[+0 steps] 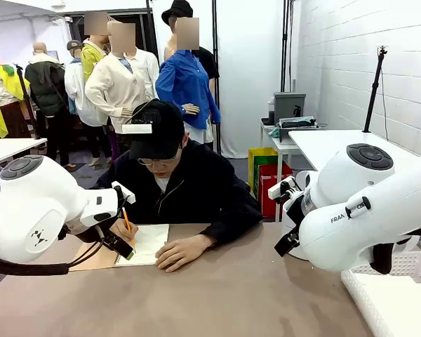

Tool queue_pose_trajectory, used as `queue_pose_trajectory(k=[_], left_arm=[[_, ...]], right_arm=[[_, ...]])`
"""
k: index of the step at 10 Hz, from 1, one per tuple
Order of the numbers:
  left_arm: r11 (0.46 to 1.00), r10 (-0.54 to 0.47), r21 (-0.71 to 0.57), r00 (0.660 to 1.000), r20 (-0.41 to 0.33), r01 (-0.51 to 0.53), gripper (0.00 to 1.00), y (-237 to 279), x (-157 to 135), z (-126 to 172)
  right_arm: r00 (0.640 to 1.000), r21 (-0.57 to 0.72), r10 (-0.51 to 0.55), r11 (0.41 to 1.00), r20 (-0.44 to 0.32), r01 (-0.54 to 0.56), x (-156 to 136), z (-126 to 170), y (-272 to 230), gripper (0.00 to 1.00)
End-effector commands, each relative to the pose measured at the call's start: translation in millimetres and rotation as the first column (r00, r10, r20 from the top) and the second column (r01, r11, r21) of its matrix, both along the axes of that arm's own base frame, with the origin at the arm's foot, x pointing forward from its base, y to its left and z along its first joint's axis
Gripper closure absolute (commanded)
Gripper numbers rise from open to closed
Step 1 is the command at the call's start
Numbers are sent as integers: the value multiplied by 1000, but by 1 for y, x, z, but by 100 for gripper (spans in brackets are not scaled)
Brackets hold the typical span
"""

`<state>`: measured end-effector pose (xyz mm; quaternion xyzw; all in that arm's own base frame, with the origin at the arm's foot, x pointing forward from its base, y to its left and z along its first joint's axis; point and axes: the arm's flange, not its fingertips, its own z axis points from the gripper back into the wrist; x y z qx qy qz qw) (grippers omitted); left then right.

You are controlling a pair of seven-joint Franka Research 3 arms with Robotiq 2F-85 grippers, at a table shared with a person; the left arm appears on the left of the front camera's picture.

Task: Sort the paper based on its condition.
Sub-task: If a person hands you a paper, place it in the Organizing basket , and if it's crumpled, put it in the Trash can.

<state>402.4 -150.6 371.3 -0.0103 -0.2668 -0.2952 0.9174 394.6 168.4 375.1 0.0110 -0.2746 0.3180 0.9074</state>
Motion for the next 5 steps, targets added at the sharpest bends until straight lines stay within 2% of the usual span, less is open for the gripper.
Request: queue_pose_trajectory(k=[1, 5], left_arm=[[1000, 0, 0, 1000, 0, 0, 0, 0, 0, 0], [1000, 0, 0, 1000, 0, 0, 0, 0, 0, 0]], right_arm=[[1000, 0, 0, 1000, 0, 0, 0, 0, 0, 0], [1000, 0, 0, 1000, 0, 0, 0, 0, 0, 0]])
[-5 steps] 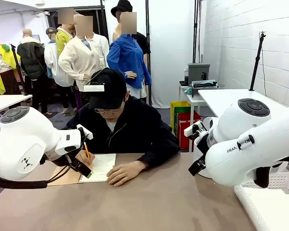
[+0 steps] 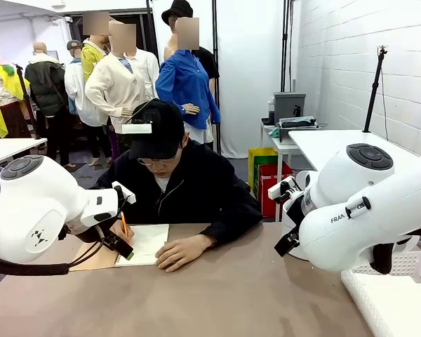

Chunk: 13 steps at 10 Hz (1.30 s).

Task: Sort the paper based on its condition.
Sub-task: If a person hands you a paper, place it in the Organizing basket , and if it's crumpled, put it in the Trash can.

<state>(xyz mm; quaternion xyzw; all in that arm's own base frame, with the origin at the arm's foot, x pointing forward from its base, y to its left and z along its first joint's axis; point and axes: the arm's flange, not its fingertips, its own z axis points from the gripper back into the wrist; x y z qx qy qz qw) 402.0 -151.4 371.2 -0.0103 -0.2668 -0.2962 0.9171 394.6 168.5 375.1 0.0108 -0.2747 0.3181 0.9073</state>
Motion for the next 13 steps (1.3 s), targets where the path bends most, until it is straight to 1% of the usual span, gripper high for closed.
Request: queue_pose_trajectory(k=[1, 13], left_arm=[[1000, 2, -1, 1000, 0, -2, 0, 1, 0, 0], [1000, 2, -1, 1000, 0, -2, 0, 1, 0, 0]], right_arm=[[1000, 0, 0, 1000, 0, 0, 0, 0, 0, 0], [1000, 0, 0, 1000, 0, 0, 0, 0, 0, 0]])
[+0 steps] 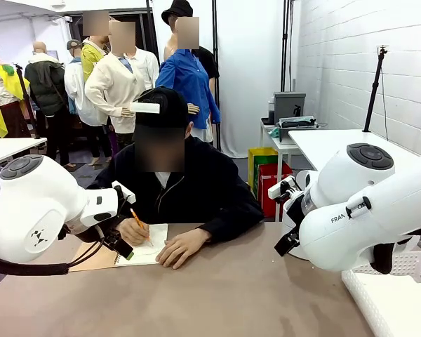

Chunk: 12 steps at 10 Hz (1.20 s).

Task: Sort the paper based on its condition.
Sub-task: If a person hands you a paper, place it in the Organizing basket , and if it's crumpled, put it in the Trash can.

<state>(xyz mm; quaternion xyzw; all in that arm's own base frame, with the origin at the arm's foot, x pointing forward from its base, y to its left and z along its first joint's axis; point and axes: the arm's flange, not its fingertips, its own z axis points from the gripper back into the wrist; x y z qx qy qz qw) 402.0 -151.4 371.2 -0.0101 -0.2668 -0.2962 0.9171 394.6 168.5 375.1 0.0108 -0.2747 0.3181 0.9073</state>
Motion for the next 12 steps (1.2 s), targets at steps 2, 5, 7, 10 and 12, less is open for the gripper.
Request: queue_pose_trajectory(k=[2, 5, 7, 10, 12], left_arm=[[1000, 0, 0, 1000, 0, 0, 0, 0, 0, 0], [994, -52, -101, 997, -59, 46, 0, -12, -13, 50], [985, -87, -153, 994, -61, 77, 0, -19, -25, 86], [964, -202, -190, 978, -54, 188, 0, -21, -39, 144], [956, -243, -177, 970, -19, 236, 0, -10, -46, 175]], right_arm=[[998, 41, 63, 997, -21, -62, -9, 19, 14, 0], [984, 112, 174, 979, -33, -170, -18, 57, 37, 0], [978, 101, 205, 975, -42, -200, -17, 77, 39, 0], [970, 129, 235, 966, -63, -225, -9, 117, 35, 0], [968, 166, 244, 958, -56, -232, -8, 143, 28, 0]])
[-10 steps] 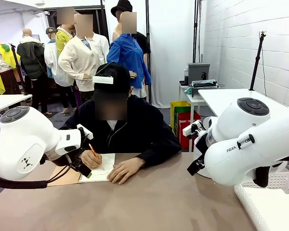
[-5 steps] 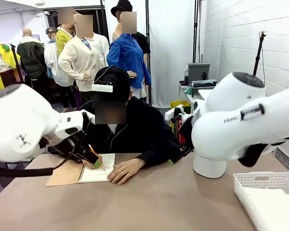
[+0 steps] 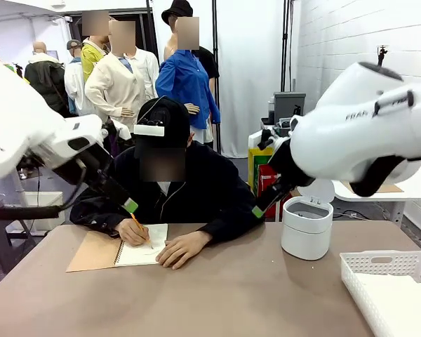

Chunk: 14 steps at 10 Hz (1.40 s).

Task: Sort the paper based on its condition.
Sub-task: If a person hands you a paper, place it in the Organizing basket , and if it's crumpled, put it in the Trash can.

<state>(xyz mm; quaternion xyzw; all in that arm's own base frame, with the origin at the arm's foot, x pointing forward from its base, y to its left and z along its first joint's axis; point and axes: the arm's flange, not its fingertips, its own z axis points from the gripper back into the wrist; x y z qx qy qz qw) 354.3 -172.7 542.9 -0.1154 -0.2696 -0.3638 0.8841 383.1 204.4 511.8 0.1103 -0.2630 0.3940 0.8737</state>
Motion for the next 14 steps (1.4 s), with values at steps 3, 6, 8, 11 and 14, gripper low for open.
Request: queue_pose_trajectory(k=[3, 6, 8, 11, 14], left_arm=[[987, -30, 162, 991, 133, 8, 0, 17, 2, 5], [1000, -24, 2, 999, 36, 24, 0, 11, -3, 20], [1000, -24, 2, 999, 36, 24, 0, 11, -3, 20], [999, -39, 22, 998, 49, 38, 0, 14, -7, 31], [990, -126, -53, 991, 52, 128, 0, 35, -11, 66]], right_arm=[[980, 2, 82, 996, 179, -84, -6, 15, -11, 0], [1000, 25, 0, 1000, 23, -1, 0, 23, -6, 0], [1000, 25, 0, 1000, 23, -1, 0, 23, -6, 0], [999, 33, -6, 999, 49, 5, -6, 32, 0, 0], [998, 81, -27, 997, 63, 22, -14, 61, 18, 0]])
